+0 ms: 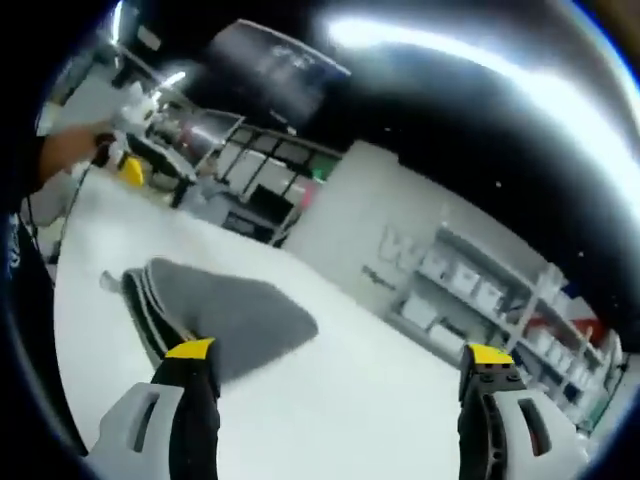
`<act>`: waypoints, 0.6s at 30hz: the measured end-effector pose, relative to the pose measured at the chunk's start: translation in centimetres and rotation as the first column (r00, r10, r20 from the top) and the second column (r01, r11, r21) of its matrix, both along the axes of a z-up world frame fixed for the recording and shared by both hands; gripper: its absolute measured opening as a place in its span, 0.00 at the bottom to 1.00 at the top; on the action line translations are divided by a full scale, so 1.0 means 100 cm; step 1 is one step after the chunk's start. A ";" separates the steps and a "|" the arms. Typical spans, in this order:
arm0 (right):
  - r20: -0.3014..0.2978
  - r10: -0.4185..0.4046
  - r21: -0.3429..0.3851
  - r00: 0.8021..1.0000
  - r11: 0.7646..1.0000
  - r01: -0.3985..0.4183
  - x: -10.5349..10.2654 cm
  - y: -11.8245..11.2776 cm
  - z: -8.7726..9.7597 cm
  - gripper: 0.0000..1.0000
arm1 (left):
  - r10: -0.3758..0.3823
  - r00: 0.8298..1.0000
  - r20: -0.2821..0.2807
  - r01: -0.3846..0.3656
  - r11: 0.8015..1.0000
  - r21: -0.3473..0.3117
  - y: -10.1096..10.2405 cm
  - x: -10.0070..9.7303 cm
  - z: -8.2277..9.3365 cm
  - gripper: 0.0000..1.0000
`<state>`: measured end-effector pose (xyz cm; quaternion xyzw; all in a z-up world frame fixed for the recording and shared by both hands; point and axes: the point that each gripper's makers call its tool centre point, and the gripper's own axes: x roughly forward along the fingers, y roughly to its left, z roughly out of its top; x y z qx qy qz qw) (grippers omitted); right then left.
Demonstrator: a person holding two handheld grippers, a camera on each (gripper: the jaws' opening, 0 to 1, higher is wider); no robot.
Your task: Open the folded towel by lifting each exposed corner and separating the folded layers until the towel lies flat within the target outline without major curled edges
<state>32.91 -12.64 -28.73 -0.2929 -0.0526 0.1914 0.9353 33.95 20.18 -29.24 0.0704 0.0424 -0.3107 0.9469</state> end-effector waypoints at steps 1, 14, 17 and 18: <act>0.001 0.006 -0.019 1.000 1.000 -0.006 0.000 0.005 -0.003 1.00 | -0.003 1.000 -0.007 0.003 1.000 -0.002 0.000 -0.001 -0.002 1.00; 0.101 0.042 -0.250 0.994 0.968 -0.016 -0.002 0.042 -0.008 1.00 | -0.012 0.999 -0.030 0.011 1.000 -0.013 0.001 -0.006 -0.006 1.00; 0.101 0.071 -0.293 0.992 0.955 -0.039 -0.002 0.052 -0.011 1.00 | -0.011 0.999 -0.030 0.010 1.000 -0.014 0.001 -0.006 -0.006 1.00; 0.099 0.080 -0.312 0.992 0.949 -0.045 -0.002 0.056 -0.013 1.00 | -0.011 0.999 -0.032 0.010 1.000 -0.020 0.001 -0.005 -0.006 1.00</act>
